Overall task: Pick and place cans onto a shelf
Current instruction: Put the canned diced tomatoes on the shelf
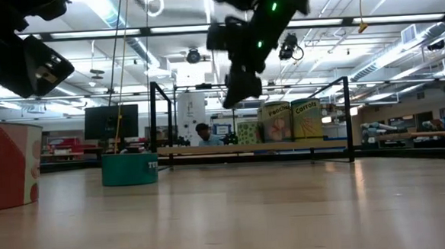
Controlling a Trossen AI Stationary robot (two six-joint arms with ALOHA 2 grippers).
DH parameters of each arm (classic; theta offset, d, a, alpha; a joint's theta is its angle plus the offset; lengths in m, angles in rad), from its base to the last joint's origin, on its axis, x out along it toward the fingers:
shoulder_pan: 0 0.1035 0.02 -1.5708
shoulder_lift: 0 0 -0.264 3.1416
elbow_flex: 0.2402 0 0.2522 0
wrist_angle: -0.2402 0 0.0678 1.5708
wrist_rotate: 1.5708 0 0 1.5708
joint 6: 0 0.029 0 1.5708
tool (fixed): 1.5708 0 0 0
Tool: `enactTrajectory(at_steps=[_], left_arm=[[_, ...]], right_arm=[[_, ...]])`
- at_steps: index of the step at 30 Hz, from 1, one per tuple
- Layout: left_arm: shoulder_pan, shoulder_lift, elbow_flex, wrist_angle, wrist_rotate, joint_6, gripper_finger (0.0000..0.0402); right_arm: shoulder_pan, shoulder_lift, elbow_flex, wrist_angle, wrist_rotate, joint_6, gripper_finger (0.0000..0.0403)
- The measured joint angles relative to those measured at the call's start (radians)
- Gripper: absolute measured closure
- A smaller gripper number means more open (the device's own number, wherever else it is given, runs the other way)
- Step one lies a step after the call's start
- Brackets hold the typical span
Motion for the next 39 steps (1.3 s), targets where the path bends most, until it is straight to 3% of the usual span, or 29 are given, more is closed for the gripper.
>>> enactTrajectory(at_steps=[4, 6, 15, 19, 24, 30, 39], left_arm=[[-0.002, 0.0, 0.052, -0.117, 0.029, -0.027, 0.0257], [-0.004, 0.0, 0.069, -0.161, 0.062, -0.032, 0.0257], [-0.116, 0.001, 0.124, -0.378, 0.074, -0.268, 0.0257], [-0.185, 0.042, 0.094, -0.303, 0.053, -0.396, 0.0257], [-0.22, 0.143, 0.064, -0.195, 0.049, -0.418, 0.0257], [-0.141, 0.286, 0.063, -0.144, -0.03, -0.328, 0.0258], [0.053, 0.455, 0.063, 0.313, -0.133, 0.075, 0.0258]], right_arm=[[0.086, -0.013, 0.0, 0.014, -0.189, 0.014, 0.0045], [0.125, -0.013, 0.0, 0.014, -0.231, 0.025, 0.0045], [0.21, -0.012, 0.0, 0.014, -0.211, 0.07, 0.0045], [0.211, -0.012, 0.0, 0.007, -0.181, 0.089, 0.0045], [0.205, -0.011, 0.0, 0.008, -0.181, 0.093, 0.0045], [0.205, -0.011, 0.0, 0.008, -0.181, 0.095, 0.0045], [0.212, -0.024, 0.001, -0.108, -0.157, 0.203, 0.0045]])
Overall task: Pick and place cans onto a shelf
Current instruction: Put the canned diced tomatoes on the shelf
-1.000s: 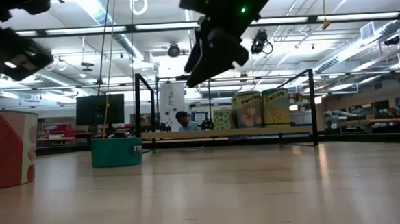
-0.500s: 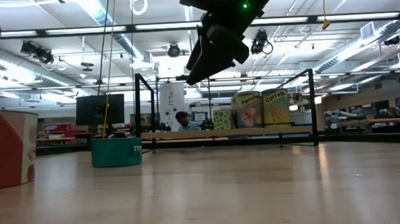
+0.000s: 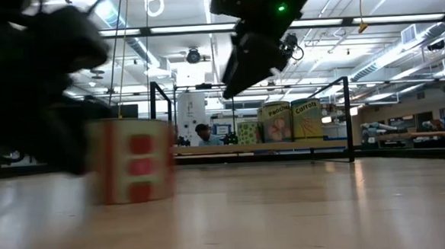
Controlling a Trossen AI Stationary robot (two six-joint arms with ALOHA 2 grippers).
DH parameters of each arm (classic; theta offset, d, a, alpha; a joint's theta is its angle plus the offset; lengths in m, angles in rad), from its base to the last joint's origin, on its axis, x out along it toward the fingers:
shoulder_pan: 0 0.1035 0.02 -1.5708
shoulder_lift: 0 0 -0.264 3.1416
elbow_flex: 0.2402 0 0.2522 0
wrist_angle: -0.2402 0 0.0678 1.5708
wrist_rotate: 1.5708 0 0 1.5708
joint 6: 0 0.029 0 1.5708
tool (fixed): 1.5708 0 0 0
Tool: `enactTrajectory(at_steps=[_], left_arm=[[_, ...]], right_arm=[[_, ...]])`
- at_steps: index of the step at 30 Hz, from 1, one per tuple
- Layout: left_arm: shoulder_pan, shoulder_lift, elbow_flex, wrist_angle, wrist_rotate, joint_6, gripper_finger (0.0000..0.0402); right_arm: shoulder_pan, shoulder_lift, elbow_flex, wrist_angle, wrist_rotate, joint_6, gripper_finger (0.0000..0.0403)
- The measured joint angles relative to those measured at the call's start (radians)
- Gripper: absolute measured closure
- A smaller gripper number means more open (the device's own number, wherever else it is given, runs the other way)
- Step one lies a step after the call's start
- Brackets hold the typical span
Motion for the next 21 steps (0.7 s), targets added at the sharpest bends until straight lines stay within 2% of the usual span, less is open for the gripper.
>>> enactTrajectory(at_steps=[5, 8, 12, 18, 21], left_arm=[[0.093, 0.091, 0.0, 0.247, -0.022, 0.099, 0.0258], [0.122, 0.113, 0.003, 0.319, -0.021, 0.141, 0.0258], [0.138, 0.103, 0.003, 0.316, 0.005, 0.151, 0.0257], [0.139, 0.077, 0.003, 0.296, 0.097, 0.143, 0.0258], [0.131, 0.042, 0.002, 0.256, 0.104, 0.14, 0.0258]], right_arm=[[0.025, -0.03, 0.0, -0.117, -0.015, 0.127, 0.0045], [0.048, -0.034, 0.0, -0.122, -0.092, 0.177, 0.0045], [0.08, -0.034, 0.0, -0.093, -0.208, 0.212, 0.0045], [0.137, -0.026, 0.0, 0.049, -0.28, 0.205, 0.0045], [0.147, -0.008, -0.002, 0.098, -0.353, 0.204, 0.0044]])
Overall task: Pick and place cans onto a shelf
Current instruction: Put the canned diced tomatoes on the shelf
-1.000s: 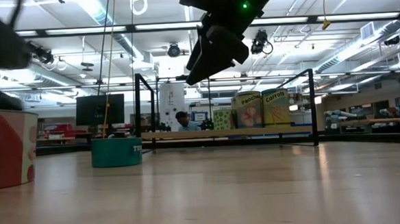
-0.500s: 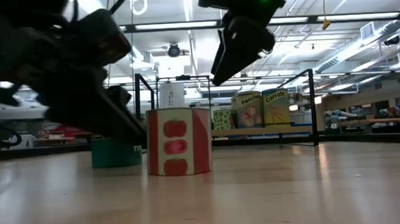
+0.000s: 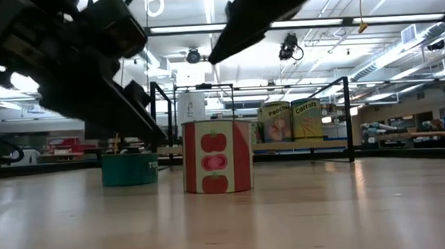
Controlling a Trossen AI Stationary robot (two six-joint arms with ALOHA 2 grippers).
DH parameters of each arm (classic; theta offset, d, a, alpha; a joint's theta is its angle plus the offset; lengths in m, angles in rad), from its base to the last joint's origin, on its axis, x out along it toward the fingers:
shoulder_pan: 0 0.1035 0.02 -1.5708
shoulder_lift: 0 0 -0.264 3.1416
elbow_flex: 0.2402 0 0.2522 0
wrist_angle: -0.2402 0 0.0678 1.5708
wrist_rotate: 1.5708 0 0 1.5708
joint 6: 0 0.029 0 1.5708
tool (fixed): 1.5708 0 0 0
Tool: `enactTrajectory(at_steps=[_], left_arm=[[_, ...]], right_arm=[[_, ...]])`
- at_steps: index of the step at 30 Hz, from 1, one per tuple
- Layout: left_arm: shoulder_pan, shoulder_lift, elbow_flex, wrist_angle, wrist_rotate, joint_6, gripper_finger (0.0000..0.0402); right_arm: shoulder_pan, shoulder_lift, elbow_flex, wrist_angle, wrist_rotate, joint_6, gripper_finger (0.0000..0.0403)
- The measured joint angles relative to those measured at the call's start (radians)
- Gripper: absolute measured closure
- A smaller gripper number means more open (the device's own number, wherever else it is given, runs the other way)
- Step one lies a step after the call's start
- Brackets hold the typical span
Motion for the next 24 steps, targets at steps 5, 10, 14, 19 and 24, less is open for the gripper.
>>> enactTrajectory(at_steps=[5, 10, 14, 19, 24], left_arm=[[-0.001, -0.079, 0.001, -0.097, -0.008, -0.005, 0.0258], [-0.004, -0.205, -0.001, -0.255, -0.034, -0.008, 0.0258], [-0.011, -0.309, 0.0, -0.353, -0.071, -0.003, 0.0258], [-0.024, -0.416, 0.0, -0.412, -0.115, 0.001, 0.0258], [-0.051, -0.453, 0.0, -0.418, -0.14, 0.023, 0.0258]], right_arm=[[0.003, 0.058, 0.001, 0.071, -0.044, 0.0, 0.0029], [0.004, 0.105, 0.0, 0.102, -0.049, -0.001, 0.0009], [0.004, 0.105, 0.0, 0.112, -0.049, 0.002, 0.0004], [0.004, 0.11, 0.001, 0.111, -0.049, -0.004, 0.0004], [0.003, 0.151, 0.002, 0.137, -0.055, -0.014, 0.0004]])
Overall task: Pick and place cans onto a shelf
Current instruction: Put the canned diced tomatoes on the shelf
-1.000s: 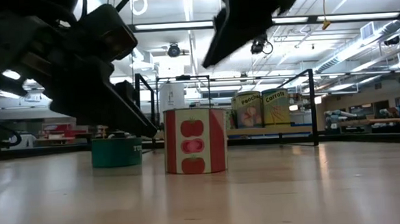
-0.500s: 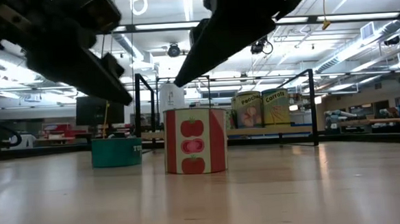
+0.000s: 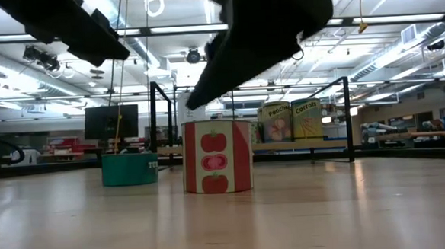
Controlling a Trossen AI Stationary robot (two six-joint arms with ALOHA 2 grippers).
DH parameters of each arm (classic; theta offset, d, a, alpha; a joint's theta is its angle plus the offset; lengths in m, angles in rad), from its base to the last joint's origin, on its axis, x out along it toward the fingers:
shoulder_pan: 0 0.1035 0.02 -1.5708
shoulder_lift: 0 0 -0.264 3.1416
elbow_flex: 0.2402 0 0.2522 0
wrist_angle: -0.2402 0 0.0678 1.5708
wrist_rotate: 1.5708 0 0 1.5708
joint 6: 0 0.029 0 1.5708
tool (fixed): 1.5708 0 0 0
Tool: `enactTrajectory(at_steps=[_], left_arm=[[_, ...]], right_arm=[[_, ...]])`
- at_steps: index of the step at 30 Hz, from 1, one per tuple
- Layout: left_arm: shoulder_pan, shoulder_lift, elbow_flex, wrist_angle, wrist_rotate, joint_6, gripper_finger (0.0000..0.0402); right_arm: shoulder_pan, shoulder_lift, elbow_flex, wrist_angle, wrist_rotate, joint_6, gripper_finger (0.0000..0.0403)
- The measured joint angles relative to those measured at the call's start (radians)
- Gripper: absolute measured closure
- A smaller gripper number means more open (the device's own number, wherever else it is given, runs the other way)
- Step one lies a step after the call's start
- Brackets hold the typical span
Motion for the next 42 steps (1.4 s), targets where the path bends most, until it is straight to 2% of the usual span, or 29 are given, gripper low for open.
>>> enactTrajectory(at_steps=[11, 22, 27, 36, 42], left_arm=[[-0.018, 0.003, 0.0, -0.018, -0.013, -0.012, 0.0258], [-0.017, 0.003, 0.0, -0.021, -0.013, -0.017, 0.0258], [-0.017, 0.003, 0.0, -0.023, -0.013, -0.017, 0.0258], [-0.015, 0.003, 0.0, -0.027, -0.013, -0.022, 0.0257], [-0.016, 0.003, 0.0, -0.032, -0.013, -0.022, 0.0257]], right_arm=[[-0.01, 0.053, -0.003, -0.051, 0.003, -0.014, 0.001], [-0.062, 0.065, -0.001, -0.081, 0.005, 0.016, 0.0102], [-0.101, -0.002, -0.002, -0.202, 0.122, 0.005, 0.0106], [-0.231, -0.263, -0.002, -0.306, 0.297, -0.063, 0.01], [-0.36, -0.334, -0.073, -0.238, 0.307, -0.093, 0.0099]])
